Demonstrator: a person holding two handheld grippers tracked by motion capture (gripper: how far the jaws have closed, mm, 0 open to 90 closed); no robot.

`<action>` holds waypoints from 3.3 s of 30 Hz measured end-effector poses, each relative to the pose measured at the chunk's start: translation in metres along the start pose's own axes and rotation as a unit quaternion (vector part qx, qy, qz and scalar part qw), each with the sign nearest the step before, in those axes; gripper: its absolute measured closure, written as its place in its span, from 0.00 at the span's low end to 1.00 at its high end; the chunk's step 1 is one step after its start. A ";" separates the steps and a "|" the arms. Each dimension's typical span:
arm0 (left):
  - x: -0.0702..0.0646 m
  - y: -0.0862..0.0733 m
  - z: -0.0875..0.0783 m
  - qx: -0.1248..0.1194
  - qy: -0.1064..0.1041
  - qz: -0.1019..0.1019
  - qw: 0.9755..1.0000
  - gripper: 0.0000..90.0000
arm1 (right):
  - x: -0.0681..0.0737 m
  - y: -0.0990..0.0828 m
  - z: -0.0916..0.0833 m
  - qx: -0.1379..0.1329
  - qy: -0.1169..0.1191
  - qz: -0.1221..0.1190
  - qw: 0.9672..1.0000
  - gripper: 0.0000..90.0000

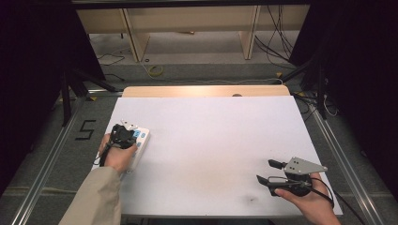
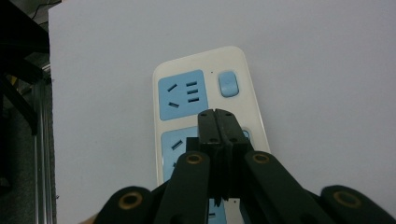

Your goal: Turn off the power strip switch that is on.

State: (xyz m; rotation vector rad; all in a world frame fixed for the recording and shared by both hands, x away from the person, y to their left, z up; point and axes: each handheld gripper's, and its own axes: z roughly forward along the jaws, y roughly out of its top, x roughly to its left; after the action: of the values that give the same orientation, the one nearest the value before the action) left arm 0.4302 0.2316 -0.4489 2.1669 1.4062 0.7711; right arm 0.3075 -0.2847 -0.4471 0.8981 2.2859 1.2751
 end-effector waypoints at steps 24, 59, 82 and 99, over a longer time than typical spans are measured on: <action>-0.004 0.003 0.006 0.019 -0.031 0.000 0.999 1.00 | 0.000 0.000 0.000 0.000 0.000 -0.001 1.000 0.33; -0.004 0.007 0.009 0.037 -0.031 0.010 0.999 1.00 | 0.001 0.000 0.000 0.002 0.000 -0.002 1.000 0.33; -0.009 0.011 0.010 0.055 -0.017 0.031 0.998 1.00 | 0.002 0.001 0.000 0.003 0.000 -0.006 1.000 0.33; -0.010 0.012 0.011 0.061 -0.014 0.032 0.998 1.00 | 0.002 0.001 0.001 0.004 0.000 -0.007 1.000 0.33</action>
State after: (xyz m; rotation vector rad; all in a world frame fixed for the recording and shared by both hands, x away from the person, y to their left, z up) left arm 0.4423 0.2167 -0.4513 2.3154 1.4098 0.6897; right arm 0.3070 -0.2824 -0.4471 0.8829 2.2942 1.2608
